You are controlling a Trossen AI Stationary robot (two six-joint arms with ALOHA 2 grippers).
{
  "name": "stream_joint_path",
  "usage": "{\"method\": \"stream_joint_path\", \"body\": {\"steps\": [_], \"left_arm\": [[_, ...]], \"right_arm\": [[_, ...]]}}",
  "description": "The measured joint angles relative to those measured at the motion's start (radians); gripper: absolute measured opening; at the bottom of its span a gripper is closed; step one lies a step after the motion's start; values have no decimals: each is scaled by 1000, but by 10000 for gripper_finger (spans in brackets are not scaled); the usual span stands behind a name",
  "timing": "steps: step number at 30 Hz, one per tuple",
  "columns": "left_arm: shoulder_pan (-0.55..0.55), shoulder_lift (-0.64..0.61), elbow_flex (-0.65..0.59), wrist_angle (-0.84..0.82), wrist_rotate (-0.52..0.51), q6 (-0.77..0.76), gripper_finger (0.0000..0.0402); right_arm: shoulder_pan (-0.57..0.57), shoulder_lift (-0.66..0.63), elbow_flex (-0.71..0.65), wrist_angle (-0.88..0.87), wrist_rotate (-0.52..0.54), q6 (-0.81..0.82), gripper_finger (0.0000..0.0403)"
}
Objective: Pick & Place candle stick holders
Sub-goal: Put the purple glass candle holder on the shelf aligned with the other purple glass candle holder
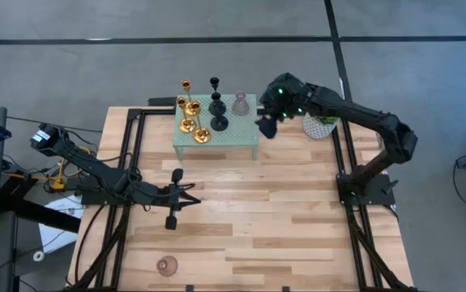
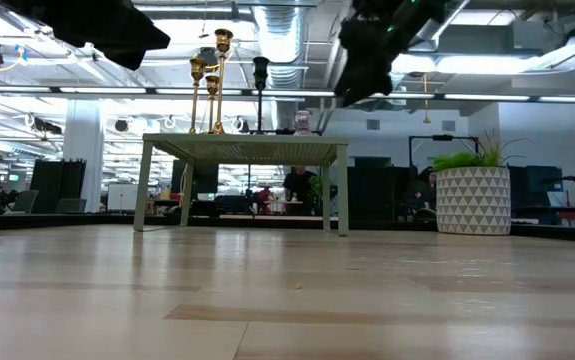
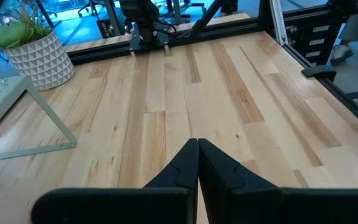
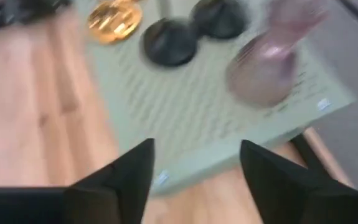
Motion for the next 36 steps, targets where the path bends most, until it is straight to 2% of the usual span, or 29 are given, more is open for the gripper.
{"method": "stream_joint_path", "body": {"steps": [3,6,8,9,11,15,18,22,27,31,36], "left_arm": [[0,0,0,0,0,11,10],[0,0,0,0,0,11,10],[0,0,0,0,0,11,10],[0,0,0,0,0,11,10],[0,0,0,0,0,10,10],[0,0,0,-2,0,0,10],[-9,-10,0,-76,0,-10,7],[-65,-76,0,-275,1,-30,5],[-188,-195,0,-460,5,-59,4],[-297,-295,-3,-653,-20,-220,4],[-429,-424,-93,-710,-54,-319,4]], "right_arm": [[47,-46,-47,-43,-1,17,162],[104,-96,-107,-31,0,42,81],[156,-130,-151,24,4,42,28],[184,-145,-172,54,7,42,15],[251,-175,-214,118,59,63,13],[398,-236,-306,241,229,79,6],[500,-272,-383,334,318,83,4],[588,-298,-486,456,339,127,1],[642,-281,-566,595,394,221,1],[680,-243,-601,695,452,264,1],[716,-178,-603,830,495,264,1]]}}
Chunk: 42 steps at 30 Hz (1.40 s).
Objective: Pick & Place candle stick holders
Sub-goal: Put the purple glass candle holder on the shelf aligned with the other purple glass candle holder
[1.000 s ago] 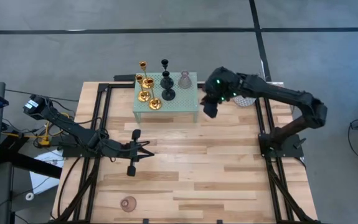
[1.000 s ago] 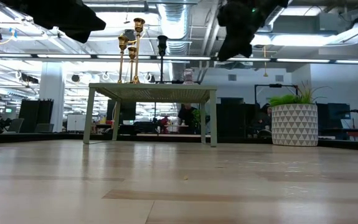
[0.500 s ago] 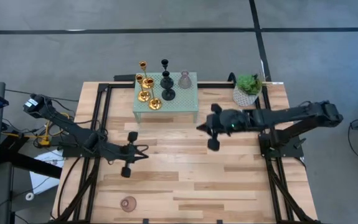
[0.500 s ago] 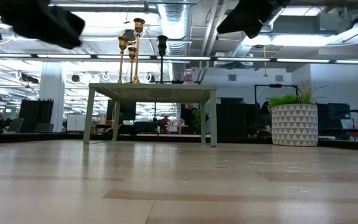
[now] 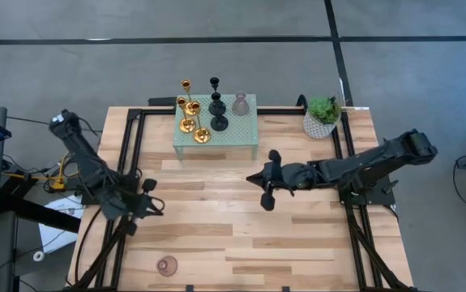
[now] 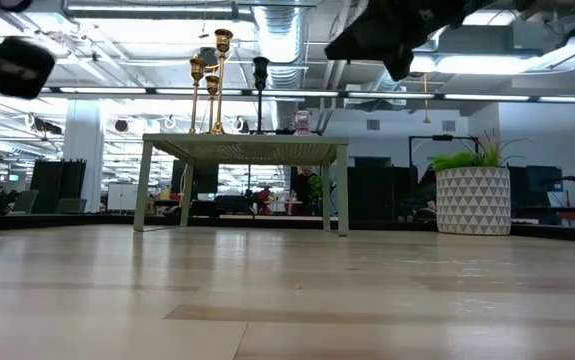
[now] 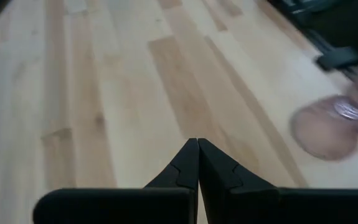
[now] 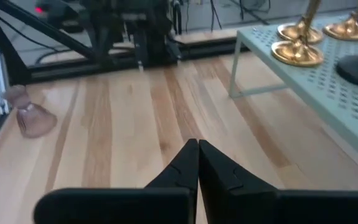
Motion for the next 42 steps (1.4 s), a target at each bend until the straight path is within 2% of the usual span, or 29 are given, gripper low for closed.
{"method": "stream_joint_path", "body": {"steps": [6,10,14,19,25,30,36,38,42], "left_arm": [[-143,-81,-109,97,-6,-42,3],[-210,-79,-210,259,-11,-22,3],[-250,-81,-309,443,31,45,3],[-256,-72,-381,611,79,90,6],[-243,-32,-387,628,87,44,7],[-207,30,-387,625,87,81,10],[-163,133,-388,651,88,-26,54],[-161,171,-388,708,89,-41,76],[-161,251,-388,864,176,-31,120]], "right_arm": [[17,80,0,130,3,0,0],[10,121,0,190,3,-1,0],[0,133,0,234,3,3,0],[1,133,0,287,3,2,0],[1,132,0,324,3,-1,0],[3,132,0,339,3,7,0],[3,132,0,339,3,43,0],[3,132,0,340,3,43,0],[3,132,0,344,3,44,0]]}}
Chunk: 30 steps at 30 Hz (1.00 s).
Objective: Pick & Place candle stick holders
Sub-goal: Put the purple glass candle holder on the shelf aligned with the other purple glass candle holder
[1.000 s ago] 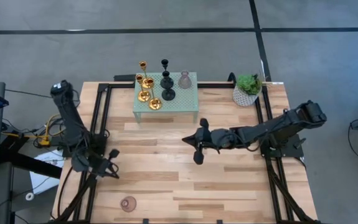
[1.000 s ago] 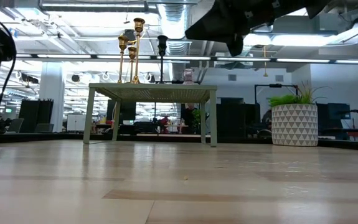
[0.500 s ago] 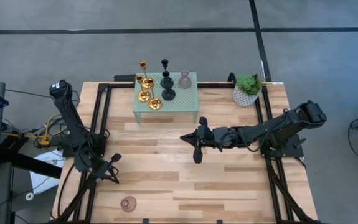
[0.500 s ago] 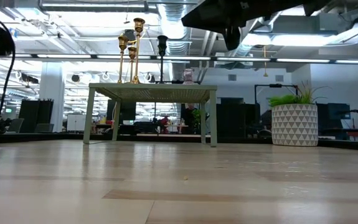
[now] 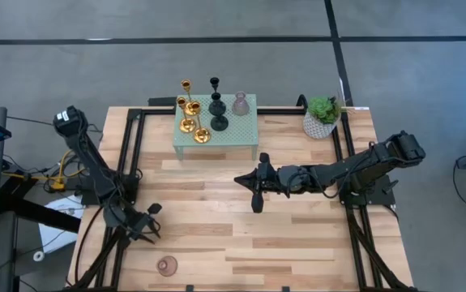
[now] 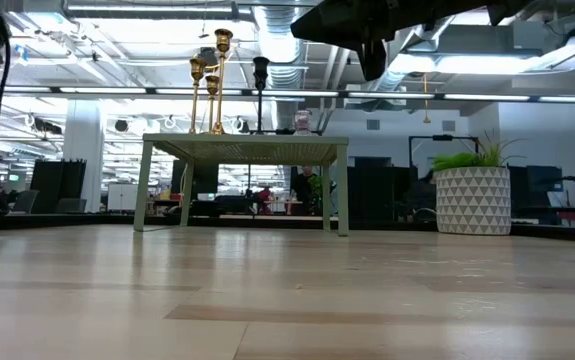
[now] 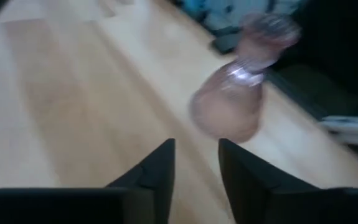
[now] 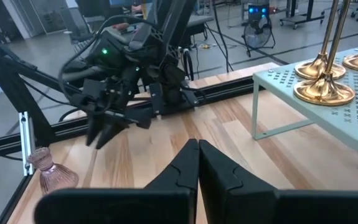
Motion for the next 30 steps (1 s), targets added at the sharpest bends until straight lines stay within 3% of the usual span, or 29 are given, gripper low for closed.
{"method": "stream_joint_path", "body": {"steps": [3,9,13,19,30], "left_arm": [[0,74,0,87,38,10,151],[0,254,0,283,-12,128,203],[0,362,0,439,6,152,221],[0,505,16,580,16,152,227],[0,628,125,592,16,185,216]], "right_arm": [[0,0,0,0,0,1,0],[0,0,0,-1,0,52,0],[6,0,0,-1,0,52,0],[6,0,0,-1,0,52,0],[6,0,0,-1,-1,52,0]]}}
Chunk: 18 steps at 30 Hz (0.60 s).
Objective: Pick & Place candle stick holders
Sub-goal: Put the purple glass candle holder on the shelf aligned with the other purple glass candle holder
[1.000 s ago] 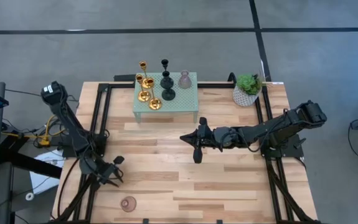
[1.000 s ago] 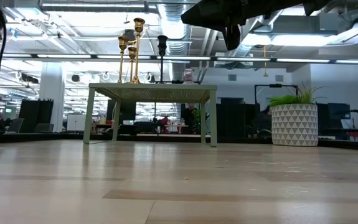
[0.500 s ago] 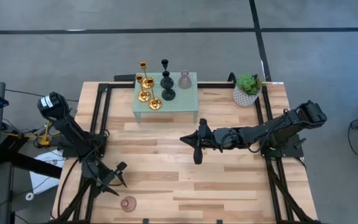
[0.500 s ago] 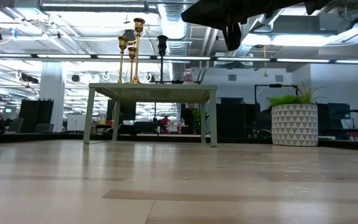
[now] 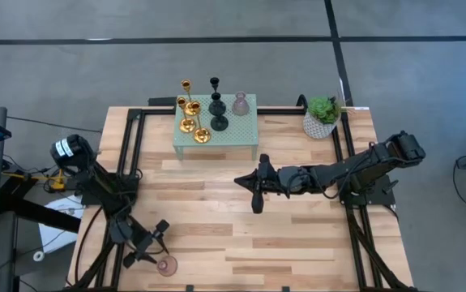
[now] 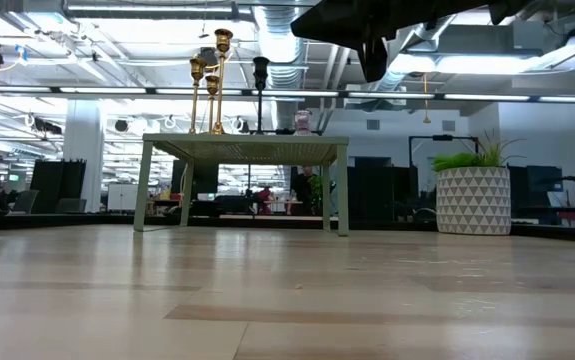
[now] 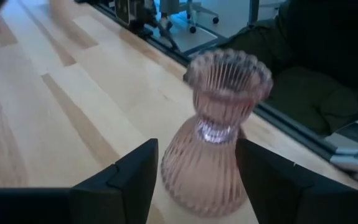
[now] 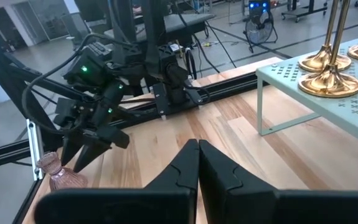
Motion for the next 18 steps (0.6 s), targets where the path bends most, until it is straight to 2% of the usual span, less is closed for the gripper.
{"method": "stream_joint_path", "body": {"steps": [7,18], "left_arm": [[0,0,43,1,-7,-2,205],[6,0,45,1,-12,-36,195]], "right_arm": [[0,0,0,-1,-2,0,0],[1,0,0,-7,-2,0,0]]}}
